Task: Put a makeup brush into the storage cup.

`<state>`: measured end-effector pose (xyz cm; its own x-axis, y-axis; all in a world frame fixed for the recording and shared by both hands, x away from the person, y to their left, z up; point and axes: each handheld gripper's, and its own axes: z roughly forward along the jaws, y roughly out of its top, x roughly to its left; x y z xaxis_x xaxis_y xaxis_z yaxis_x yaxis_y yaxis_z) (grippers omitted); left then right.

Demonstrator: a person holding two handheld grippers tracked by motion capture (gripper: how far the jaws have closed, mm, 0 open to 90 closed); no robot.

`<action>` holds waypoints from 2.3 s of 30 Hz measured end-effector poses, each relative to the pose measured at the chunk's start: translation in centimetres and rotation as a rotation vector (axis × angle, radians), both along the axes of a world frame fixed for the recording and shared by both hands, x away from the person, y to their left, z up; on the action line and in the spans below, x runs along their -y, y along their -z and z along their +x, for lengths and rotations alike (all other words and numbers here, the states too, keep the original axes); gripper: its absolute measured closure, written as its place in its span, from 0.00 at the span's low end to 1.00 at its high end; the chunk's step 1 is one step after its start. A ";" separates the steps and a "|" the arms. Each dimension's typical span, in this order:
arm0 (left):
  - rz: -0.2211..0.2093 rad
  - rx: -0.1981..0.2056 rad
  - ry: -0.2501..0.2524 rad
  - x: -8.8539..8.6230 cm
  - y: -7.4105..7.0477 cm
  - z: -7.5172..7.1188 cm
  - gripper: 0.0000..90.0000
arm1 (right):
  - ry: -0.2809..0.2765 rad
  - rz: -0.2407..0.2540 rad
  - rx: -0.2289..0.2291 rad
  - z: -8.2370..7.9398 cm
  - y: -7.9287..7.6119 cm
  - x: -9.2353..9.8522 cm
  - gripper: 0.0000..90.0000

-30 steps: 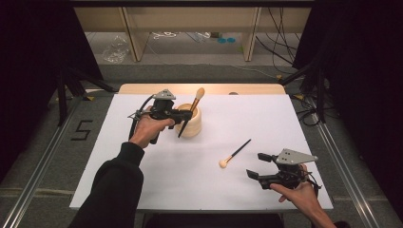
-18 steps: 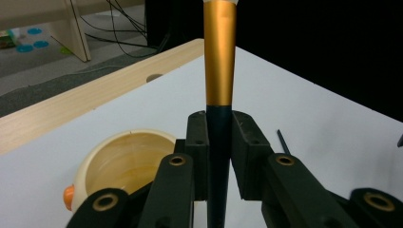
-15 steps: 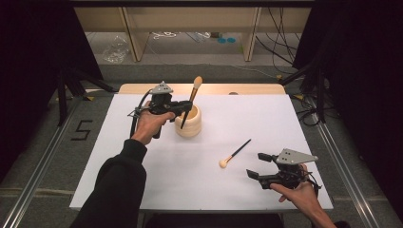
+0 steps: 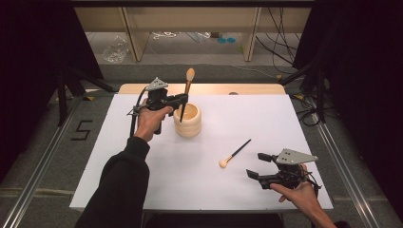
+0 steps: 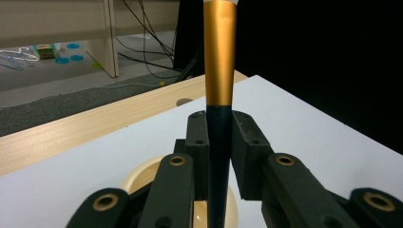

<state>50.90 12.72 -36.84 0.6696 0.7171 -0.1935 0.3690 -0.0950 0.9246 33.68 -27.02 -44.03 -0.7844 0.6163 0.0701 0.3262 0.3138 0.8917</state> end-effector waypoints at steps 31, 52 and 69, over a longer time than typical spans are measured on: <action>-0.061 0.074 -0.092 1.0 1.0 2.2 0.87 | -0.005 -0.001 -0.003 0.0 0.1 0.0 0.27; -0.093 0.085 -0.123 0.7 3.6 2.1 0.87 | -0.011 0.020 0.000 0.1 0.1 -0.1 0.27; -0.088 0.078 -0.128 0.4 5.9 2.2 0.87 | -0.010 0.005 -0.020 0.0 0.1 0.0 0.27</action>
